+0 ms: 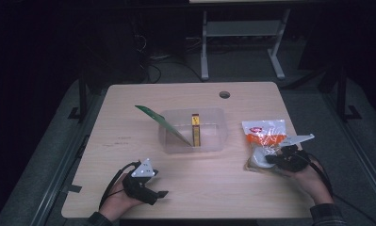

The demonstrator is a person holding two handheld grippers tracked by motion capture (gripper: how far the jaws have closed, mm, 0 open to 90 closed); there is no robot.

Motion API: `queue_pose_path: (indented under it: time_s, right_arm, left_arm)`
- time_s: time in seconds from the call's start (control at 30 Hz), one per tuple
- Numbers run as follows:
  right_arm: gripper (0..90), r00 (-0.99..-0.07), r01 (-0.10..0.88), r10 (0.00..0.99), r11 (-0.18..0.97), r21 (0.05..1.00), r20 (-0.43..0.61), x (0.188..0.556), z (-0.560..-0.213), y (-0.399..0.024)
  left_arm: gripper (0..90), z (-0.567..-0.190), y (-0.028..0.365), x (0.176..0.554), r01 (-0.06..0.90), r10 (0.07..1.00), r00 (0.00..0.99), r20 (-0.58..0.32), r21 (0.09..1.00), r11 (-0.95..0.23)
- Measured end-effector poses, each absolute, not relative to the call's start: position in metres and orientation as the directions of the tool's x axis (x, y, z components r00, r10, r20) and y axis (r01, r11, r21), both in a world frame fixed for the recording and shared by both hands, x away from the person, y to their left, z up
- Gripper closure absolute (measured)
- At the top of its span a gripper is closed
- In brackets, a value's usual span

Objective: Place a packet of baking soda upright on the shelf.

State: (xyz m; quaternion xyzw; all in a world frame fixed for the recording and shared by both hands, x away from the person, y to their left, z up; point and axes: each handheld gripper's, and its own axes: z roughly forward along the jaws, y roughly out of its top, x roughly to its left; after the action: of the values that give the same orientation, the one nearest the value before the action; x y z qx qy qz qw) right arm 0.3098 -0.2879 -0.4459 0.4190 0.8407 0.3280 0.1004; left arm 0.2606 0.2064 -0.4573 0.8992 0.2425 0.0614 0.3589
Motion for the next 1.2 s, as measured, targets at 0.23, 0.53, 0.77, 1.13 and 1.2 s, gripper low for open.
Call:
queue_pose_path:
  time_s: [0.23, 0.53, 0.77, 1.13, 1.2]
  right_arm:
    - [90.0, -0.7, 0.596, 0.705, 0.491, 0.635, 0.111, 0.306, -0.446, -0.262]
    - [90.0, -0.777, 0.54, 0.62, 0.561, 0.627, 0.113, 0.297, -0.444, -0.226]
    - [90.0, -0.829, 0.483, 0.551, 0.612, 0.627, 0.101, 0.289, -0.443, -0.199]
    - [90.0, -0.73, 0.473, 0.681, 0.567, 0.675, -0.061, 0.323, -0.414, -0.239]
    - [90.0, -0.687, 0.493, 0.723, 0.54, 0.682, -0.076, 0.339, -0.41, -0.252]
  left_arm:
    - [16.2, -0.457, 0.206, 0.261, 0.391, 0.479, 0.875, -0.063, 0.675, -0.626]
    - [16.2, -0.458, 0.206, 0.26, 0.392, 0.479, 0.875, -0.063, 0.672, -0.628]
    - [16.2, -0.458, 0.206, 0.261, 0.394, 0.482, 0.874, -0.062, 0.669, -0.63]
    - [16.2, -0.458, 0.205, 0.261, 0.395, 0.479, 0.876, -0.063, 0.664, -0.635]
    - [16.2, -0.458, 0.204, 0.261, 0.397, 0.479, 0.875, -0.067, 0.664, -0.633]
